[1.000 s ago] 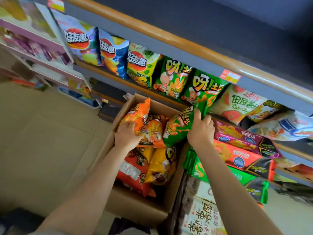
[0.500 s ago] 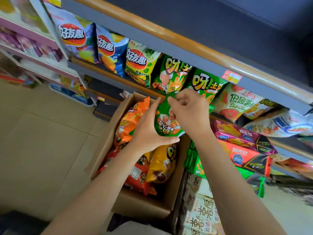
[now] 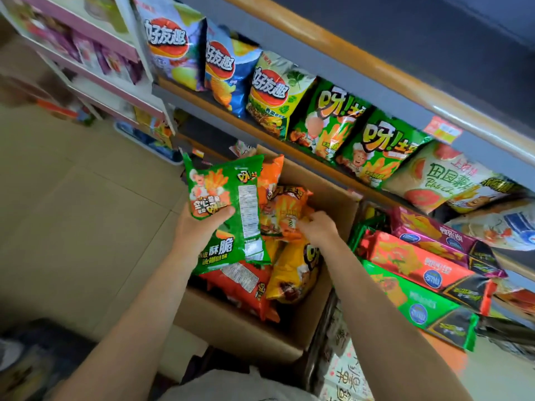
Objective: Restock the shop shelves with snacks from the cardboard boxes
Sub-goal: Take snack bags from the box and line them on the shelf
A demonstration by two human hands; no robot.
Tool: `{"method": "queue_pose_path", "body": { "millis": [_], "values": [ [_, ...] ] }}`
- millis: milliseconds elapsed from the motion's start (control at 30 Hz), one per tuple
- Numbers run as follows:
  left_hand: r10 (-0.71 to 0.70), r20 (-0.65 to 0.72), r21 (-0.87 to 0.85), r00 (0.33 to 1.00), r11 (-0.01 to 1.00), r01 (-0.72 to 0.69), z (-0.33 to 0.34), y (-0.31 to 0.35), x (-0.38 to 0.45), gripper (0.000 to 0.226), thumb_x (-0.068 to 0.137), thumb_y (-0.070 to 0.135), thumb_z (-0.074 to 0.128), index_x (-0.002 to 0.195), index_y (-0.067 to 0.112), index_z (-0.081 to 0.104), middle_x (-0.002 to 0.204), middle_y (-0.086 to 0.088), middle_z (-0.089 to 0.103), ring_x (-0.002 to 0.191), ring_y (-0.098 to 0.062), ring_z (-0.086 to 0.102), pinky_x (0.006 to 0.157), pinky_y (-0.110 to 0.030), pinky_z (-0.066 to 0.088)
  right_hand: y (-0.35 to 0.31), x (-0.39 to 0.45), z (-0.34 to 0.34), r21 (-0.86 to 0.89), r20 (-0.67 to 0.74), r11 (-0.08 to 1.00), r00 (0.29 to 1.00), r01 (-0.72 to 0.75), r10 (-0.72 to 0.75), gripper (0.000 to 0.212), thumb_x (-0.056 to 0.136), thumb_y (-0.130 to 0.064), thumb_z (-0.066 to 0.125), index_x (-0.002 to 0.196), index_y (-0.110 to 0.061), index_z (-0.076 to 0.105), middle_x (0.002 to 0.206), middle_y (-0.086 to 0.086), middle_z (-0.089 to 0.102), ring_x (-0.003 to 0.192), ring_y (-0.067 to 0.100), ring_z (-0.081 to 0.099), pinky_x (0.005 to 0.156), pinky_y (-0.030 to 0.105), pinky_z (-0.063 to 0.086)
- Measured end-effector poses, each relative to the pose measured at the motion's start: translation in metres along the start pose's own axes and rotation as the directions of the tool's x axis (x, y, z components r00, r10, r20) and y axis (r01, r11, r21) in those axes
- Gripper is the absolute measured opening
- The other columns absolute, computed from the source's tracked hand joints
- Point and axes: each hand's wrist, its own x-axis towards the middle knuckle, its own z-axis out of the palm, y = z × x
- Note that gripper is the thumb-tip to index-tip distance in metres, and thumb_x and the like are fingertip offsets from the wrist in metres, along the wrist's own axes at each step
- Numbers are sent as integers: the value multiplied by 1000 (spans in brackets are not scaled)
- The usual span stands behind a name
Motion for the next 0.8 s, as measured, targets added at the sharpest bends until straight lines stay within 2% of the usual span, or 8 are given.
{"method": "queue_pose_path", "body": {
  "millis": [67, 167, 267, 333, 400, 533, 667, 800],
  "values": [
    [-61, 36, -43, 998, 997, 62, -2, -2, -1, 55, 60, 42, 92, 107, 35, 66, 99, 8, 76, 93, -18, 73, 92, -47, 55, 12, 10, 28, -65, 46, 997, 998, -44, 47, 59, 84, -65, 61, 119, -17, 63, 106, 10, 70, 88, 31, 67, 60, 29, 47],
    [-59, 25, -57, 998, 997, 60, -2, 2, -4, 49, 65, 37, 91, 106, 32, 66, 95, 10, 77, 89, -15, 73, 88, -42, 56, 11, 3, 41, -54, -36, 999, 999, -8, 6, 41, 95, -42, 60, 120, -11, 64, 114, 13, 68, 102, 34, 65, 77, 35, 52],
    [-22, -33, -33, 999, 999, 21, -1, 6, -9, 59, 60, 42, 92, 110, 31, 63, 98, 11, 75, 90, -11, 72, 81, -36, 56, 1, -7, 22, 7, -111, 992, 986, 129, -127, 20, 99, -34, 56, 86, -20, 61, 87, 4, 61, 90, 29, 62, 63, 30, 43],
    [26, -74, -29, 997, 999, -28, -2, 8, -14, 59, 62, 38, 93, 111, 30, 61, 98, 13, 73, 88, -7, 70, 72, -27, 52, -8, -17, -3, 63, -187, 977, 964, 205, -190, 29, 98, -28, 56, 70, -22, 49, 73, 2, 53, 74, 25, 55, 52, 30, 34],
    [65, -115, -50, 991, 996, -72, -2, 14, -20, 59, 64, 33, 92, 113, 28, 59, 99, 13, 71, 86, -3, 69, 67, -22, 50, -14, -31, -32, 93, -267, 950, 927, 297, -263, 20, 96, -23, 55, 78, -14, 57, 75, 9, 56, 68, 24, 54, 51, 30, 34],
    [146, -152, -23, 978, 988, -151, 3, 30, -30, 63, 65, 32, 92, 115, 28, 54, 100, 15, 66, 87, 2, 63, 71, -21, 48, -12, -67, -90, 193, -420, 898, 860, 396, -289, 16, 92, -25, 57, 92, -11, 63, 82, 2, 58, 70, 16, 51, 55, 27, 35],
    [187, -118, -6, 975, 982, -189, 13, 47, -39, 68, 67, 38, 89, 122, 26, 51, 104, 16, 62, 92, 1, 59, 74, -24, 45, -1, -103, -135, 467, -453, 737, 848, 488, -275, 16, 92, -23, 62, 80, -14, 66, 84, 15, 67, 75, 19, 60, 74, 34, 50],
    [-6, 110, -213, 994, 977, 29, 30, 62, -51, 74, 58, 45, 92, 120, 28, 56, 109, 2, 73, 92, -18, 72, 82, -38, 56, 16, -134, -141, 651, -400, 532, 841, 541, -364, 26, 99, -13, 58, 75, -21, 65, 86, -1, 69, 88, 14, 66, 81, 31, 58]
  ]
}}
